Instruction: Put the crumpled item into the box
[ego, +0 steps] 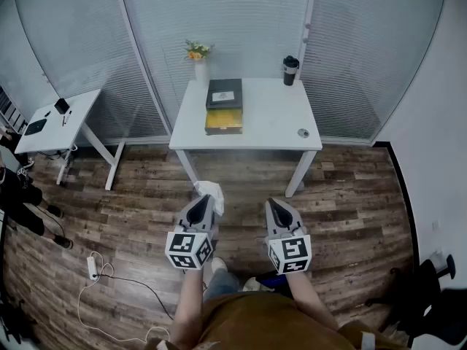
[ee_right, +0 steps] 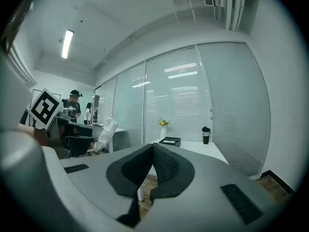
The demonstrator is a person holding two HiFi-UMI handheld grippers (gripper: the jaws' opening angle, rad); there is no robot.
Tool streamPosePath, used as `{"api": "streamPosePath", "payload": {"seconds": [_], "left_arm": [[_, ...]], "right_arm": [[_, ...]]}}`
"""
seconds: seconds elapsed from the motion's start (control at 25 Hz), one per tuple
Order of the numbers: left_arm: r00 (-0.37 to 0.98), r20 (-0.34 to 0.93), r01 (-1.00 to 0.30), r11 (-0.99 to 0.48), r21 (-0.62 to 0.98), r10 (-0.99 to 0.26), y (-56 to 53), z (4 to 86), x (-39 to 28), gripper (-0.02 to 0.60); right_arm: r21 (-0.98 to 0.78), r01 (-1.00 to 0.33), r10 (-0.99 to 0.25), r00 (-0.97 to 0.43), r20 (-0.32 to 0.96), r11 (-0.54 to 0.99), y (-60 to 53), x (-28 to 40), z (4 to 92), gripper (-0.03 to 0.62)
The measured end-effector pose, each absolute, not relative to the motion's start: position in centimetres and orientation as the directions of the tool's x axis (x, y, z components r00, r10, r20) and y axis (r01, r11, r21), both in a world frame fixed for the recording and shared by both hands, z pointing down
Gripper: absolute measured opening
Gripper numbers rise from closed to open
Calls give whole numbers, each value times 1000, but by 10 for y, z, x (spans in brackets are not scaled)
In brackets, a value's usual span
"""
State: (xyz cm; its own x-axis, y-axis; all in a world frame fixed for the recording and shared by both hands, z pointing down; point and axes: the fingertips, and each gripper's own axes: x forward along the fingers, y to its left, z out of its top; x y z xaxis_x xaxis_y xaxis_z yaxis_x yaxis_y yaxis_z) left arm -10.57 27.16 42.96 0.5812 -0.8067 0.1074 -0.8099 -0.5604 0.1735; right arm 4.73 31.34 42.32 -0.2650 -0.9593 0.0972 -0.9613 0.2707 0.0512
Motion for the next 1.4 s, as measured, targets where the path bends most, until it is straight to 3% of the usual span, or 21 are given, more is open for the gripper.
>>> {"api": "streamPosePath", "payload": {"seconds": [0.84, 1.4], "left_arm": [[561, 118, -823, -537, 188, -819, 270, 433, -109, 29], [568, 124, -819, -543, 185, -814, 164, 453, -80, 30]], "right_arm": [[17, -954, -949, -296, 109, 299, 313, 55, 429, 12], [29, -955, -948, -291, 129, 297, 215, 86, 446, 12]]}}
